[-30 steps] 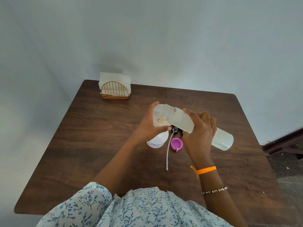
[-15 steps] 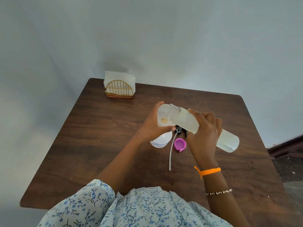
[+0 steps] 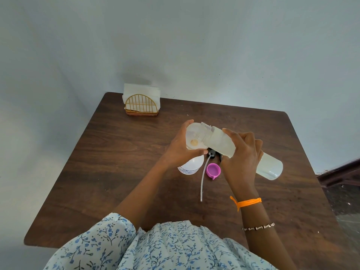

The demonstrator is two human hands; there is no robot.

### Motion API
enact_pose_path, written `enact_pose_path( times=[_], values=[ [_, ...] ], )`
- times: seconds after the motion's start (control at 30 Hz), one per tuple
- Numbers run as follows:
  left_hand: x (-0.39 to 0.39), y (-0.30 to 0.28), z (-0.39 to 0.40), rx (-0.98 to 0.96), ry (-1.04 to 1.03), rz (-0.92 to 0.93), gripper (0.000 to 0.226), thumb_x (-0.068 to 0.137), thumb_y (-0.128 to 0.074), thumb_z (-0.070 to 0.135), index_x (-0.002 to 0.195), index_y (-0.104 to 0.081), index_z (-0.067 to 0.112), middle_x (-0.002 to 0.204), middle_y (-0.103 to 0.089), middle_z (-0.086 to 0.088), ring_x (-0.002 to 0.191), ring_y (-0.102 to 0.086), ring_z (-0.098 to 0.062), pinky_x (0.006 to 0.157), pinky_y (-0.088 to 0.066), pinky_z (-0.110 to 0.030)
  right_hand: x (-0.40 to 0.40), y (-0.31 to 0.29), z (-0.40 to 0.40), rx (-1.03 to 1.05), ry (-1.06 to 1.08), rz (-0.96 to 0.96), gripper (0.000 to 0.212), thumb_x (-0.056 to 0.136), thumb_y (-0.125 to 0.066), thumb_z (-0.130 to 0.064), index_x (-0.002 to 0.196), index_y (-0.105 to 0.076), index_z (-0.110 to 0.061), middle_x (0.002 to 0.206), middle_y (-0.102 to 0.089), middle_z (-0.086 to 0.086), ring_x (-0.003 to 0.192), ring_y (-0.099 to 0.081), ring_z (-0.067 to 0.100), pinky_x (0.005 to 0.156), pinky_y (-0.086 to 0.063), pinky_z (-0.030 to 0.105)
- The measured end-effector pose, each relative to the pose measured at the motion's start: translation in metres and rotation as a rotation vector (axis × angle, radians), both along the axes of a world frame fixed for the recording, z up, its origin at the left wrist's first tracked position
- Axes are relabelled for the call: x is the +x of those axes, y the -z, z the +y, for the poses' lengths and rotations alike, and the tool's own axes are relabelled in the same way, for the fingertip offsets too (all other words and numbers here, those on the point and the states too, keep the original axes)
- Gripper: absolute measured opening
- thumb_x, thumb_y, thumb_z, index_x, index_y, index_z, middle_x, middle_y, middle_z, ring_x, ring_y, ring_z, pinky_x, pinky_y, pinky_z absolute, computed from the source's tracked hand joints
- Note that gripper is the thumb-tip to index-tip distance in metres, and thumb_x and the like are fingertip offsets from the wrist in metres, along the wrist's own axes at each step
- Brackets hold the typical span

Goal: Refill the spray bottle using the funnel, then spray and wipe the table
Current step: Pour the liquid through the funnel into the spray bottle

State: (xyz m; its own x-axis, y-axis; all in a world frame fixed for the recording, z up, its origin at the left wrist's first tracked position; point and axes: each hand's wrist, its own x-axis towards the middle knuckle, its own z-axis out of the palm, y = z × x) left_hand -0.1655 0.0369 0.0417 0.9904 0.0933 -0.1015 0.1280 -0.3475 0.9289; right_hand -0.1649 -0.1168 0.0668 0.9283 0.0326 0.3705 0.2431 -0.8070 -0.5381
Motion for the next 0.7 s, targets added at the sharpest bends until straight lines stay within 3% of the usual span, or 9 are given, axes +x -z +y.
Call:
enact_pose_path(
  times=[0.17,0.47,0.7],
  values=[
    [0.0013,0.0026,0.0007,0.005,-0.006,-0.003,0.095,0.072,-0.078,0.023,0.142,-0.015,0.029,0.144,-0.032,0.003,0.118,-0.033,-0.006,0.095,-0.034,-0.026,-0.0004,-0.0008,0.0004,-0.005,0.007,-0.003,0.069,0.060,-0.072,0.011,0.119,-0.061,-0.021,0.104,-0.054,0.008,0.103,-0.042,0.028,0.088,-0.034,0.040],
    [0.0013,0.0032,0.0006,0.007,-0.007,-0.001,0.096,0.072,-0.078,0.022,0.143,-0.014,0.027,0.147,-0.029,0.002,0.130,-0.033,-0.015,0.102,-0.034,-0.033,-0.0012,-0.0036,0.0016,-0.009,0.009,0.013,0.067,0.060,-0.072,0.011,0.119,-0.061,-0.020,0.106,-0.054,0.010,0.105,-0.042,0.029,0.090,-0.034,0.042],
    [0.0011,0.0047,0.0001,0.008,-0.014,0.000,0.096,0.072,-0.079,0.023,0.143,-0.014,0.028,0.146,-0.030,0.003,0.129,-0.034,-0.014,0.098,-0.033,-0.028,-0.0013,-0.0022,0.0015,-0.012,0.013,0.012,0.067,0.061,-0.072,0.010,0.119,-0.060,-0.021,0.106,-0.054,0.009,0.104,-0.042,0.028,0.090,-0.034,0.042]
  ],
)
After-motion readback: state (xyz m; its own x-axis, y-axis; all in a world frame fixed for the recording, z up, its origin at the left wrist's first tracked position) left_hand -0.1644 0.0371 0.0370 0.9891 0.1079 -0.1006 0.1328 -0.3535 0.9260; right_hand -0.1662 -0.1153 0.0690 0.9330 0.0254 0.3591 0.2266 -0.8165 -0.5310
